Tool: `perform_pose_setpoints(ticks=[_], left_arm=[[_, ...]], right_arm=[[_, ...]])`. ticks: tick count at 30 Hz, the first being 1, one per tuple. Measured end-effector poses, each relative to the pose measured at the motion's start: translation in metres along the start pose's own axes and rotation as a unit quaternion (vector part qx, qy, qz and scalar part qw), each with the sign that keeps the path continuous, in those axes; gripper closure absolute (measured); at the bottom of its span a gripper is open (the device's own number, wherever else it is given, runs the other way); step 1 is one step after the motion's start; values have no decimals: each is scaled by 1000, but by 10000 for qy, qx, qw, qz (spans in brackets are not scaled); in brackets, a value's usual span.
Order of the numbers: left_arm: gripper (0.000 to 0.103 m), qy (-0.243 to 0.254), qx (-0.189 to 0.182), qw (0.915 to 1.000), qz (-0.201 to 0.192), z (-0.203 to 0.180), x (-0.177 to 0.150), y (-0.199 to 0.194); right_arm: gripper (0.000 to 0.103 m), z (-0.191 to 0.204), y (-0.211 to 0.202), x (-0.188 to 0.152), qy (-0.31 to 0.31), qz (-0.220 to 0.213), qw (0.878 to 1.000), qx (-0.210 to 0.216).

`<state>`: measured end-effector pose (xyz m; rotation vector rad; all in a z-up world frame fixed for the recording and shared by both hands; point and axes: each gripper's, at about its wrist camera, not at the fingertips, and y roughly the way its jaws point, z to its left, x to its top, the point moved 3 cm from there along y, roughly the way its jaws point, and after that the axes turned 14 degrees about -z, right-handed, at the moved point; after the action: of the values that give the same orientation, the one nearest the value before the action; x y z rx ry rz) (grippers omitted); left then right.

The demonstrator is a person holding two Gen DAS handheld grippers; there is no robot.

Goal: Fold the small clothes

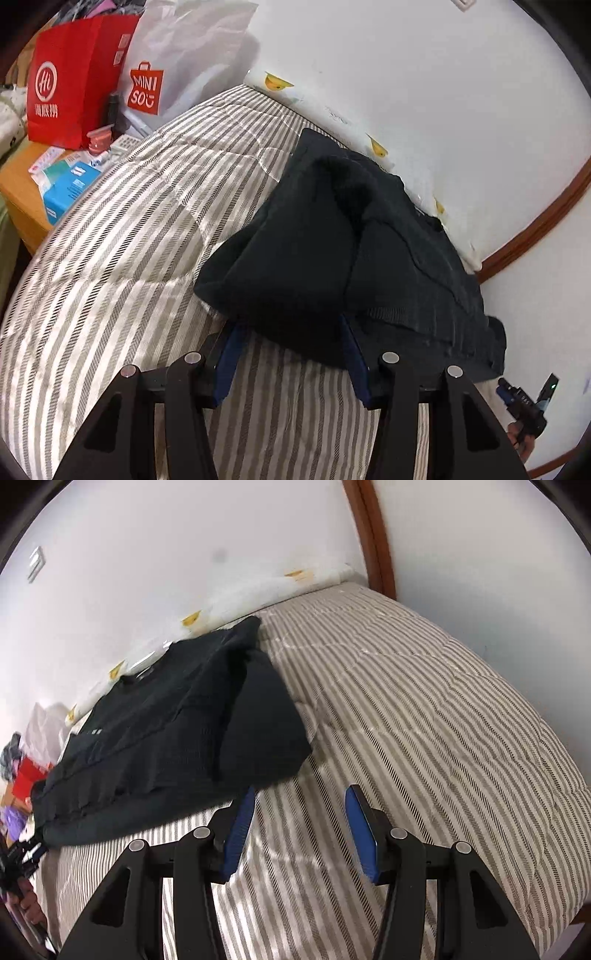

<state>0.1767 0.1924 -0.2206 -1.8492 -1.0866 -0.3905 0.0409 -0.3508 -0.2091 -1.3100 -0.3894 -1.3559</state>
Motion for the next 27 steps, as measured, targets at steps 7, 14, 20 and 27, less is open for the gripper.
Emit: perform_pose_setpoints(ticks=[7, 14, 20, 27], left_arm=[[60, 194, 203, 9996, -69, -4, 6, 10], [79, 190, 205, 9996, -14, -4, 8, 16], [86, 359, 245, 9991, -14, -11, 6, 15], [85, 283, 224, 9993, 95, -7, 4, 14]], right_arm=[[53, -3, 23, 10, 470, 59, 9989, -22], [56, -6, 34, 13, 821, 73, 9964, 180], [58, -1, 32, 19, 1085, 3, 9933, 392], [58, 3, 17, 27, 1211, -201, 9910, 526]])
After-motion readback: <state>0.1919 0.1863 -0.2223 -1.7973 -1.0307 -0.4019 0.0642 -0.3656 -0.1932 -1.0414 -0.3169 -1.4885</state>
